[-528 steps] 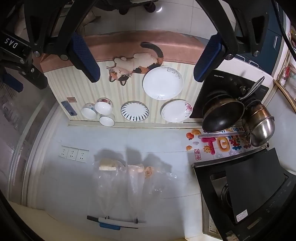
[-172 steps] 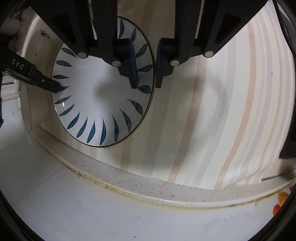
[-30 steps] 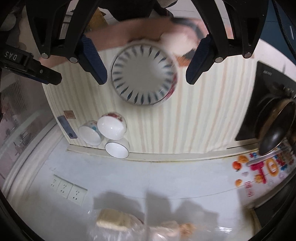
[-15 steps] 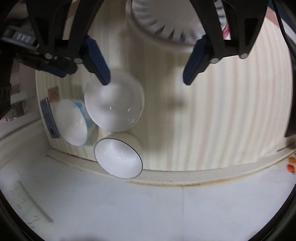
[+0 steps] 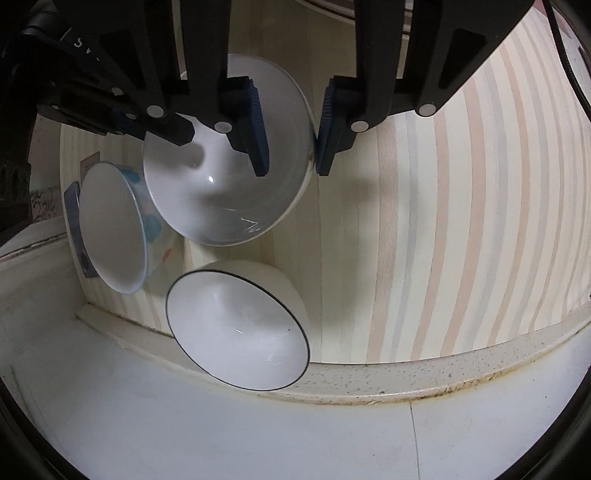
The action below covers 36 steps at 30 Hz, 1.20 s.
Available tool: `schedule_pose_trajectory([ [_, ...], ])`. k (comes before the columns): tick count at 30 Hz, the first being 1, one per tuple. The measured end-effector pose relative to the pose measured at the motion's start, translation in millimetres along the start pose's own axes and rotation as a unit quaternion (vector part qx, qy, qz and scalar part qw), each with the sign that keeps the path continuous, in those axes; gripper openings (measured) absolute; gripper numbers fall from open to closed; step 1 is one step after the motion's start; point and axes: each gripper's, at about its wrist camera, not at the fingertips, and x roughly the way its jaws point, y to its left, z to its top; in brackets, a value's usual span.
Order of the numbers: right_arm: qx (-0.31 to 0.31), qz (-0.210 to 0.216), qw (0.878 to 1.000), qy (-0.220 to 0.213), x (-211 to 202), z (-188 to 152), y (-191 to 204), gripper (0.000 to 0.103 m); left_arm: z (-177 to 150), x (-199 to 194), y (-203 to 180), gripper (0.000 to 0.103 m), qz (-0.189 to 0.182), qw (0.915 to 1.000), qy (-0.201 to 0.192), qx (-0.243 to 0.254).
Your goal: Organize plates and bowls
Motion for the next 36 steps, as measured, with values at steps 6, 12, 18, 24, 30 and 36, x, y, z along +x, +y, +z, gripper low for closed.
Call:
schedule_pose_trajectory([
  [6,-0.003,0.003,1.000,0.000,-12.8,-16.4,4.5,0.019,-20.0,-21.9,-15.6,0.023,0.002,0.9997,-0.013,0.022],
  [12,-0.006,-0.003,1.000,-0.014,-46.7,-45.2,-0.6,0.019,-45.7,-38.0,-31.3,0.023,-0.015,0.9991,-0.009,0.039],
  [18,-0.007,-0.012,1.000,-0.020,-77.7,-81.9,-13.0,0.019,-79.3,-49.2,-50.6,0.023,-0.025,0.9979,-0.006,0.059],
  [24,0.003,-0.019,1.000,-0.019,-93.1,-120.3,-31.5,0.019,-108.4,-47.6,-73.8,0.023,-0.030,0.9965,0.005,0.078],
  [30,0.025,-0.020,0.999,-0.013,-91.0,-146.0,-51.0,0.019,-131.0,-36.8,-85.6,0.023,-0.022,0.9942,0.025,0.102],
  [36,0.036,-0.021,0.999,-0.005,-88.5,-158.3,-65.7,0.019,-144.9,-23.2,-93.8,0.023,-0.010,0.9922,0.042,0.117],
])
